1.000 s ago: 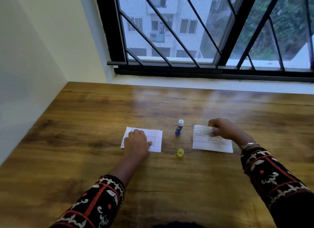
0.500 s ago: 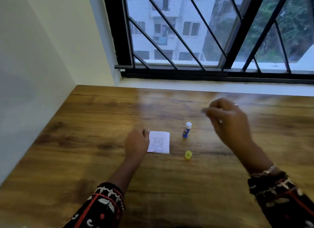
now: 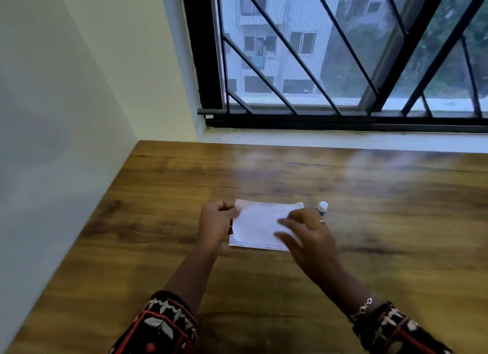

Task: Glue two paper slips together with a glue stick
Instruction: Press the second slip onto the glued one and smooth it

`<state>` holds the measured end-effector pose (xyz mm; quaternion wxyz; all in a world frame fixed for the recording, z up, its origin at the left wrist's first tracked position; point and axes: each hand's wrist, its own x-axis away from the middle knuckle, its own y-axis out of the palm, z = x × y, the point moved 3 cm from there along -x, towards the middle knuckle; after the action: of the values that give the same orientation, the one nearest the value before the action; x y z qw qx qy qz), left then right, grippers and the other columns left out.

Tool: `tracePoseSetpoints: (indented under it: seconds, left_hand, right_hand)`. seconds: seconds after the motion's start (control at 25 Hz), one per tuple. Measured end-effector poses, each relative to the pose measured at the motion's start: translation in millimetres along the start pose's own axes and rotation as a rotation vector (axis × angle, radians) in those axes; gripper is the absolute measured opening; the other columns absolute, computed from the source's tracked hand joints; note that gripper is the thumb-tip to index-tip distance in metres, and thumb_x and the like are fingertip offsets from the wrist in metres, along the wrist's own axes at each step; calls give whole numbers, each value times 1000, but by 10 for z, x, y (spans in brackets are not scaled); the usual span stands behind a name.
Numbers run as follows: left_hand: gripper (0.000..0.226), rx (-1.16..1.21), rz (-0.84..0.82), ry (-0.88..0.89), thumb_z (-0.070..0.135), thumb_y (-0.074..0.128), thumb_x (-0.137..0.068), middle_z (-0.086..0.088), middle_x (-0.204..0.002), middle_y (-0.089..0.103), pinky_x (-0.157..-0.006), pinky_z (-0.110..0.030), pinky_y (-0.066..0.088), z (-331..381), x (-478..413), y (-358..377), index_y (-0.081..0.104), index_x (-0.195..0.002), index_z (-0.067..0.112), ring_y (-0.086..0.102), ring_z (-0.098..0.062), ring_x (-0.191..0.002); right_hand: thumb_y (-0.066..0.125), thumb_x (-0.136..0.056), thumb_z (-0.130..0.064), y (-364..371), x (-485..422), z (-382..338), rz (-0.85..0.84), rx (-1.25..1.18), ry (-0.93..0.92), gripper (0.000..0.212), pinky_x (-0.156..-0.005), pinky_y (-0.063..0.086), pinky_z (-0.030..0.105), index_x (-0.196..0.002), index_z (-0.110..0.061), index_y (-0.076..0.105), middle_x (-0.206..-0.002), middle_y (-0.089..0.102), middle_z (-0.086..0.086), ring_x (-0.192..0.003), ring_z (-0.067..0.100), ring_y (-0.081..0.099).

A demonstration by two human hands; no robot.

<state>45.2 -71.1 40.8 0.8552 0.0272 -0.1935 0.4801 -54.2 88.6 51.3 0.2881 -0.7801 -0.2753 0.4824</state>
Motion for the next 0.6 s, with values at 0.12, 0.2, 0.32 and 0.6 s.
tracePoseSetpoints:
  seconds: [0.12,0.2,0.32,0.6]
  left_hand:
    - [16,-47,-2,3,2,60,-85,-8,-68,61,-43,-20,46,-71,-77,-33,58,-69,4,56,-18,-57]
    - [14,-73,-9,2,2,60,-84,-8,-69,63,-42,-19,47,-140,-122,-22,60,-70,3,58,-18,-58]
    - [8,-69,11,-20,1,60,-84,-15,-78,65,-57,-28,49,-243,-206,0,62,-77,-1,61,-26,-68]
    - [14,-182,72,-54,0,65,-80,-20,-87,69,-66,-48,58,-431,-366,10,59,-71,8,67,-37,-79]
  right_hand:
    - [68,-78,-11,52,24,212,27,-355,591,9,-73,44,24,-81,-17,64,-90,62,4,-85,13,57]
    - [67,-77,-8,188,71,304,-26,-545,838,12,-72,45,27,-80,-19,62,-93,64,5,-88,20,60]
    - [64,-76,2,325,98,386,12,-652,1032,18,-79,51,37,-77,-16,64,-89,66,6,-87,25,62]
    - [65,-74,4,494,97,545,31,-532,1111,19,-75,52,36,-85,-10,62,-83,68,9,-82,23,65]
